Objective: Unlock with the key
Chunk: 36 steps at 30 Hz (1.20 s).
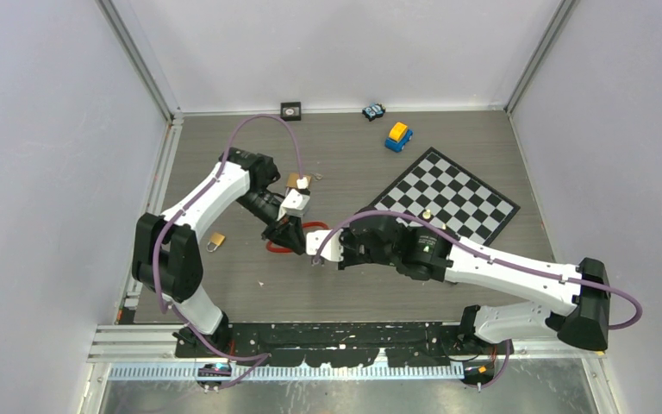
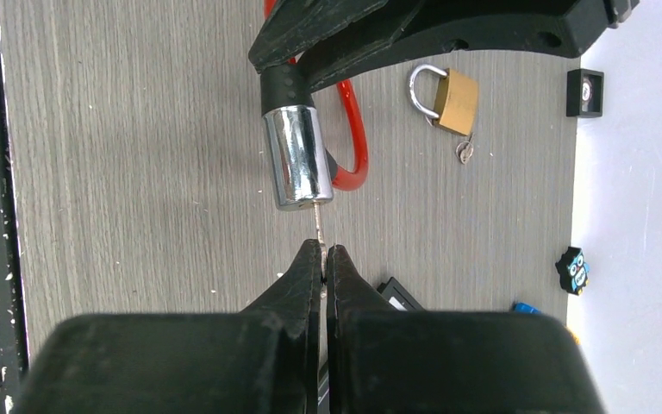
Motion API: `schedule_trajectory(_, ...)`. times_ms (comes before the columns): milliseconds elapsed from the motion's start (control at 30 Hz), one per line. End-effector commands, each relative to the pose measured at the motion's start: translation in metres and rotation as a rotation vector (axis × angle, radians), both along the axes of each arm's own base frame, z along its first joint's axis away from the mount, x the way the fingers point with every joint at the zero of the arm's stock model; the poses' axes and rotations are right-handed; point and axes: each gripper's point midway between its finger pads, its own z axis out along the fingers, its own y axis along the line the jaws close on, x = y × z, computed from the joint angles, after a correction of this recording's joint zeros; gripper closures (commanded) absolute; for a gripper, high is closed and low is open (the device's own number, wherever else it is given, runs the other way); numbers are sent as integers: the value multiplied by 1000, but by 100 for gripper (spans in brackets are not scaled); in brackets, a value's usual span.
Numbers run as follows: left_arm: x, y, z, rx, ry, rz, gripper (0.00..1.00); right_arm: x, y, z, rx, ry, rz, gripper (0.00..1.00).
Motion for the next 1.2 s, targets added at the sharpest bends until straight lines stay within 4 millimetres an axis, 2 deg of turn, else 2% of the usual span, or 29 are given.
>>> schedule_trajectory(0, -48, -24, 77, -230, 292, 71, 100, 15, 21, 35, 166, -50, -19, 99)
schedule_trajectory(200, -47, -23, 77, -240, 284, 77, 100, 4, 16, 50, 236, 52, 21, 99)
schedule_trajectory(467, -49, -22, 82, -257, 267, 80, 100, -4, 14, 57, 286, 139, 60, 99)
schedule_trajectory(800, -51, -21, 88, -277, 260, 85, 100, 2, 9, 76, 372, 224, 34, 99)
schedule_trajectory(1167, -50, -22, 90, -288, 260, 90, 100, 7, 17, 78, 396, 306, 25, 99)
